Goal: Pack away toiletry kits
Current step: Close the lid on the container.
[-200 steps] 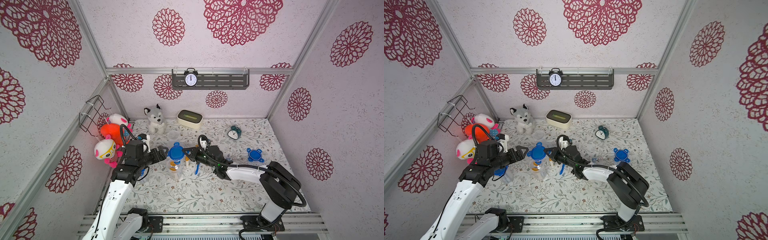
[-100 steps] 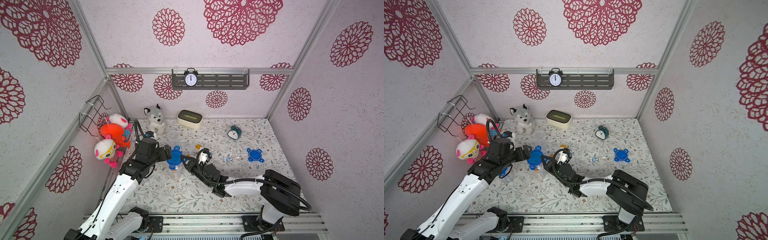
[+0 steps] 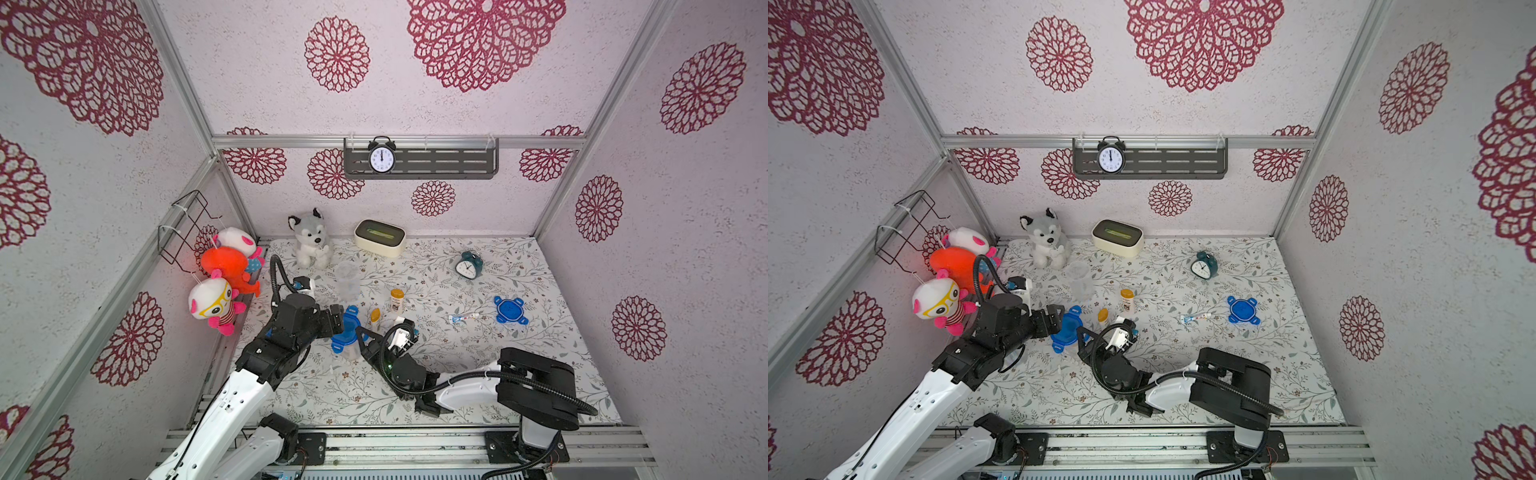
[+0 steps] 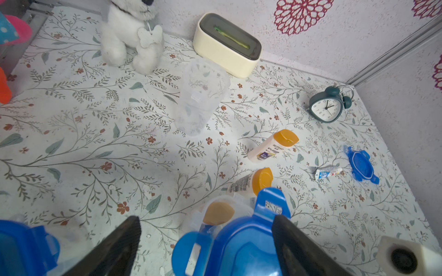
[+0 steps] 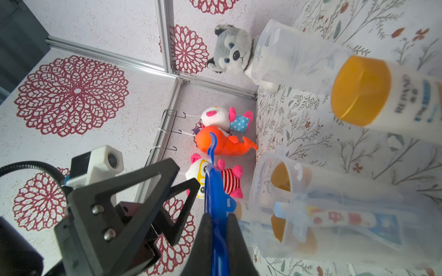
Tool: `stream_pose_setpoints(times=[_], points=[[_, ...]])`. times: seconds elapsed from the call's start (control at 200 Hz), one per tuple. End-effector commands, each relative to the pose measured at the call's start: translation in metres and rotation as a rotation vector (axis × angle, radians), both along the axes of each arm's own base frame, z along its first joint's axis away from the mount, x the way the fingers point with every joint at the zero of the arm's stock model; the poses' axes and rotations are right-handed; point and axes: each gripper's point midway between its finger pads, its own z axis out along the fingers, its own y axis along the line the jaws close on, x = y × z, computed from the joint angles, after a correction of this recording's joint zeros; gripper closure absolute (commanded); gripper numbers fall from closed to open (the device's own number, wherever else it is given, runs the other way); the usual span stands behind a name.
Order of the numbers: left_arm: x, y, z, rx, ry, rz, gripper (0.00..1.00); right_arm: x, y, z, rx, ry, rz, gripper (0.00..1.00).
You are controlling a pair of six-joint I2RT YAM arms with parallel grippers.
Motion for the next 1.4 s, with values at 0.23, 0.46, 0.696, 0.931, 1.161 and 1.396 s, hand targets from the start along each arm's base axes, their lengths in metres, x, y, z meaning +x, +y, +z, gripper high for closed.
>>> stream_pose_setpoints(times=[0.23, 0.46, 0.696, 0.931, 1.161, 1.396], points=[[0.004, -0.002, 0.0, -0.002, -0.049, 0.007, 0.13, 0.015, -0.01, 0.014, 0.139, 0.032, -0.055, 1.0], [0.007, -0.006, -0.005, -0.009, -0.032, -0.001, 0.15, 0.014, -0.001, 0.003, 0.122, 0.056, -0.041, 1.0], [0.004, -0.006, -0.008, -0.011, -0.037, -0.006, 0.18, 0.016, 0.002, -0.003, 0.104, 0.066, -0.05, 1.0], [0.005, -0.008, -0.023, -0.005, -0.004, -0.015, 0.23, 0.017, 0.006, -0.005, 0.102, 0.074, -0.047, 1.0], [0.006, -0.011, -0.036, -0.003, 0.027, -0.02, 0.29, 0.016, 0.006, -0.012, 0.092, 0.088, -0.047, 1.0], [0.006, -0.012, -0.044, -0.006, 0.037, -0.024, 0.32, 0.016, 0.003, -0.015, 0.077, 0.085, -0.062, 1.0]])
